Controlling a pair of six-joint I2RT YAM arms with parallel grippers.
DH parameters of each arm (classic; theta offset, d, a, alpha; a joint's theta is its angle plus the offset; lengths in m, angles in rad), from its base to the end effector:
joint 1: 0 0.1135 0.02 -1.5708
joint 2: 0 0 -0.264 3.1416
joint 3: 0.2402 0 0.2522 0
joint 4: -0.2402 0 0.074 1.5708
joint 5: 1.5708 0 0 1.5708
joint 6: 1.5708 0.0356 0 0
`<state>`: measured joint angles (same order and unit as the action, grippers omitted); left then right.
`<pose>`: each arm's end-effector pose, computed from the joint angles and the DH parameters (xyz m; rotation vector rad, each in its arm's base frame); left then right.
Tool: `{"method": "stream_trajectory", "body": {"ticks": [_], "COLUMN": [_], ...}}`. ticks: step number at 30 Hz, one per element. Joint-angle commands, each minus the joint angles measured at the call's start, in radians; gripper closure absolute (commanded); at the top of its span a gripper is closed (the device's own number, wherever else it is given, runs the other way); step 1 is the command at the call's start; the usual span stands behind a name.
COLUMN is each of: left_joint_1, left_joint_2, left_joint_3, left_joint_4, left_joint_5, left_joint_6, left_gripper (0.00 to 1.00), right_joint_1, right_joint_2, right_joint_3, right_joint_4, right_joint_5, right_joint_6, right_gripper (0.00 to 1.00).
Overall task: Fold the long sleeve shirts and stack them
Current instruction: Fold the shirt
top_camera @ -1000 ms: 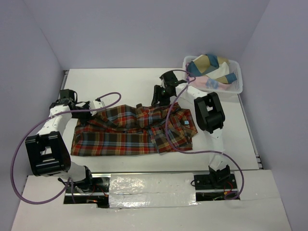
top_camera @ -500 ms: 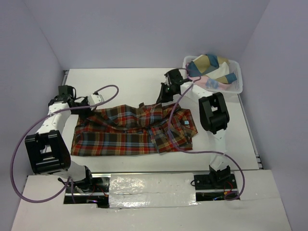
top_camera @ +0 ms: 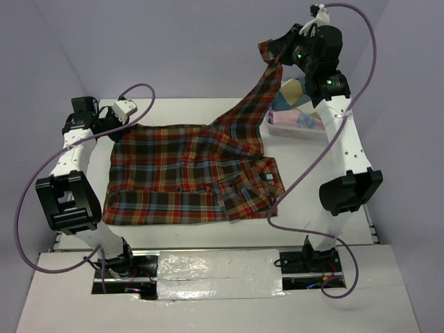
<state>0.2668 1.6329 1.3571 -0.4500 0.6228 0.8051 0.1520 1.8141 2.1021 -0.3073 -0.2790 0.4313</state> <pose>0.3580 0.0763 0.2997 0.8594 1.9619 -0.1000 0.4034 0.0717 0.4947 0.0045 1.6306 0.6728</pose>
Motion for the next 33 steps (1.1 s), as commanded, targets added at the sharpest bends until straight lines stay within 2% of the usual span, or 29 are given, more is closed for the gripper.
{"method": "stream_trajectory", "body": {"ticks": [1,5,10,13,14,16,17,18,22,26,29,30,31,33], "left_joint_1": [0.003,0.003,0.003,0.005,0.005,0.014,0.017,0.021,0.023,0.023,0.025,0.025,0.025,0.022], "left_joint_2": [0.024,0.051,0.047,0.019,-0.004,-0.031,-0.065,-0.08,-0.166,-0.183,-0.188,-0.191,-0.197,-0.2], "left_joint_3": [0.053,0.08,0.062,0.036,0.011,-0.021,-0.059,-0.081,-0.205,-0.298,-0.343,-0.352,-0.36,-0.371], "left_joint_4": [0.077,0.086,0.06,-0.054,-0.093,-0.218,-0.274,-0.371,-0.533,-0.566,-0.566,-0.566,-0.566,-0.558], "left_joint_5": [0.038,0.048,0.093,0.136,0.14,0.135,0.121,0.106,0.012,-0.066,-0.153,-0.169,-0.182,-0.218], "left_joint_6": [-0.064,-0.06,0.021,0.188,0.298,0.414,0.562,0.63,0.955,1.045,1.111,1.129,1.157,1.165], "left_gripper": [1.0,1.0,1.0,1.0,1.0,1.0,1.0,1.0,1.0,1.0,0.97,0.93,0.7,0.4], "right_joint_1": [0.02,0.018,0.032,0.073,0.089,0.13,0.144,0.158,0.233,0.319,0.327,0.33,0.328,0.328], "right_joint_2": [-0.022,-0.039,-0.104,-0.176,-0.199,-0.281,-0.347,-0.383,-0.547,-0.666,-0.719,-0.733,-0.743,-0.768], "right_joint_3": [0.012,0.036,-0.037,-0.16,-0.198,-0.331,-0.429,-0.474,-0.694,-0.877,-0.976,-0.999,-1.022,-1.07], "right_joint_4": [0.033,0.034,0.056,0.05,0.047,0.031,0.028,0.024,0.01,-0.024,-0.062,-0.064,-0.065,-0.072], "right_joint_5": [0.049,0.064,0.058,0.086,0.109,0.153,0.197,0.219,0.3,0.311,0.29,0.29,0.285,0.285], "right_joint_6": [-0.055,-0.066,-0.074,-0.114,-0.129,-0.172,-0.181,-0.192,-0.212,-0.206,-0.16,-0.152,-0.144,-0.126], "right_gripper": [1.0,1.0,1.0,1.0,1.0,1.0,1.0,1.0,1.0,1.0,1.0,1.0,1.0,1.0]}}
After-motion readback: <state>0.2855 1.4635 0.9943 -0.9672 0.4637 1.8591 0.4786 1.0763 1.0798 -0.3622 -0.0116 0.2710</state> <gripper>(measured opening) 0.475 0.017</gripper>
